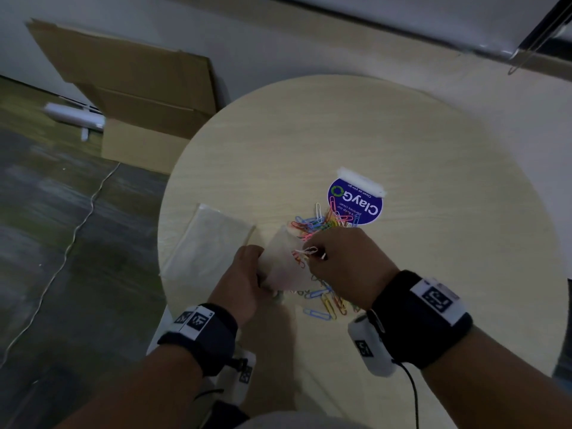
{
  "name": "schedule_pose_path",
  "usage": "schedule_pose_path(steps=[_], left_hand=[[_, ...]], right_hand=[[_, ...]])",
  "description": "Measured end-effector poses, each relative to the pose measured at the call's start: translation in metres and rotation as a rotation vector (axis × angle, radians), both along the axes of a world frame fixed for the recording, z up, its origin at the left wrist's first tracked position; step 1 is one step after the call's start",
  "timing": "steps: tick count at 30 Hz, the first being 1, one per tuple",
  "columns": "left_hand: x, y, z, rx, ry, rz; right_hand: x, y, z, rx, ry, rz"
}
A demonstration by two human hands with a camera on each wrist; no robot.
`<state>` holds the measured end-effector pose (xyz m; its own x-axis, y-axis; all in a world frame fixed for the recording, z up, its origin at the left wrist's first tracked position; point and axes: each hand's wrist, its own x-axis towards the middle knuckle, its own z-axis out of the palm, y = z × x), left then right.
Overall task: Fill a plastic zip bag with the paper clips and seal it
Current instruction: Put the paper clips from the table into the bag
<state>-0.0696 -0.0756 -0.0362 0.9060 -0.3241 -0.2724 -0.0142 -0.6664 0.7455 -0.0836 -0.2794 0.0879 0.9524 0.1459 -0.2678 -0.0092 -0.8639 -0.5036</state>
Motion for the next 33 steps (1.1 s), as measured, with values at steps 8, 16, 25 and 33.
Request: schedule_pose_path(steps=[8, 16, 25, 33], left_hand=[[0.0, 0.0, 0.002, 0.005, 0.013, 0.014], [0.0, 0.002, 0.006, 0.019, 0.038, -0.006], [0.001, 0.009, 0.002, 0.056, -0.016, 0.02], [-0.006, 0.025, -0.003, -0.02, 0.046, 0.07]], right_hand=[[-0.002, -0.004, 0.007, 0.169, -0.102, -0.131], [-0.071, -0.059, -0.053, -0.052, 0.106, -0.279], [-0.108, -0.006, -0.109, 0.042, 0.166, 0.215], [-0.076, -0.055, -0.11, 0.087, -0.087, -0.369]])
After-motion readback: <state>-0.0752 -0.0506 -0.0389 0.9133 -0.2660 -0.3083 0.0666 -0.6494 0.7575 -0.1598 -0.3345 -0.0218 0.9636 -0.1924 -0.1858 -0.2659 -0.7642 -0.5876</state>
